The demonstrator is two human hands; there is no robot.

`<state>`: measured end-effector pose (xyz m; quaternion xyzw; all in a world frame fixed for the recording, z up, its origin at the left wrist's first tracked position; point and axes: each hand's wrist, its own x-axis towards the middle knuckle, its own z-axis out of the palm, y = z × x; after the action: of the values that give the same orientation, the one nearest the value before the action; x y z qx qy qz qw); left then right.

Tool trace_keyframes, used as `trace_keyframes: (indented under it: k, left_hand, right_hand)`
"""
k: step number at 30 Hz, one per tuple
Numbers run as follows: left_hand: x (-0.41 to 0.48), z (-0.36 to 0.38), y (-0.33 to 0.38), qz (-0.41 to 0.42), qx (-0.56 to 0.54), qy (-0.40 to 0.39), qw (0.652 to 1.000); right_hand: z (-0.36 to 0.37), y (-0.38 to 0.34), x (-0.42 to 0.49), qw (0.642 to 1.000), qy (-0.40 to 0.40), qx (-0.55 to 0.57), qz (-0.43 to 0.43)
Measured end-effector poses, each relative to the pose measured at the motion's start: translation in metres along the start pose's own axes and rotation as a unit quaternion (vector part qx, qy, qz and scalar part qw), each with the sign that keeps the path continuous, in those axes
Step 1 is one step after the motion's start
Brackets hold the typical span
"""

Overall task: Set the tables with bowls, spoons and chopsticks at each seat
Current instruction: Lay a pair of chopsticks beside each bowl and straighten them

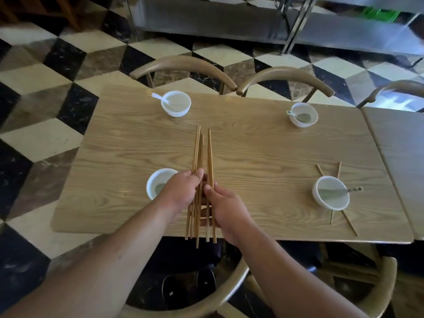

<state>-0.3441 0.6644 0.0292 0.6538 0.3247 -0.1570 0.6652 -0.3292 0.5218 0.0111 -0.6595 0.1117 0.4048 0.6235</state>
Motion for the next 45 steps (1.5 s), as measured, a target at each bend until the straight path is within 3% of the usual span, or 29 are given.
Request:
trace_keyframes:
  k: [4,8,13,17,20,23,26,29,31,33,36,42,45]
  left_hand:
    - [0.008,-0.006,-0.007,-0.022,0.006,0.042,0.999]
    - [0.014,-0.011,-0.012,-0.021,0.022,0.094,0.995]
    - [0.019,-0.017,-0.020,-0.020,0.012,0.067,0.997]
    - [0.019,-0.021,-0.021,-0.025,-0.009,0.065,0.998]
    - [0.015,-0.028,-0.019,-0.030,-0.017,0.063,0.997]
    - [0.010,-0.036,-0.014,-0.030,-0.024,0.054,0.998]
    - [0.007,-0.045,-0.008,-0.020,-0.045,0.049,0.998]
    - [-0.002,-0.066,0.000,-0.008,-0.036,0.050,0.998]
    - [-0.010,-0.089,0.004,-0.008,-0.061,0.053,0.997]
    - [-0.020,-0.127,0.004,-0.005,-0.098,0.063,0.993]
    - [-0.035,-0.204,-0.005,0.020,-0.121,0.072,0.990]
    - [-0.078,-0.399,-0.038,0.049,-0.022,0.041,0.998]
    - [-0.111,-0.490,-0.053,0.065,0.040,0.072,0.994]
  right_hand:
    - [0.004,0.007,0.017,1.000,-0.025,0.006,0.013]
    - [-0.002,0.018,0.038,0.997,0.060,0.008,0.043]
    - [-0.016,0.033,0.070,0.984,0.086,-0.060,0.142]
    - [-0.012,0.035,0.093,0.981,0.084,-0.081,0.153]
    - [-0.015,0.033,0.099,0.967,0.108,-0.214,0.091]
    - [-0.024,0.026,0.080,0.921,0.173,-0.350,-0.004]
    - [-0.014,0.012,0.052,0.952,0.196,-0.224,-0.071]
    - [0.035,-0.010,0.033,0.990,0.052,-0.124,-0.051]
    - [0.081,-0.021,0.025,0.995,-0.059,-0.084,-0.004]
    - [0.134,-0.027,0.018,0.991,-0.116,-0.059,0.014]
    - [0.214,-0.028,0.008,0.987,-0.154,-0.053,-0.003]
    - [0.402,-0.012,-0.002,0.982,-0.184,-0.024,-0.016]
    - [0.489,-0.010,-0.006,0.982,-0.188,0.001,-0.017]
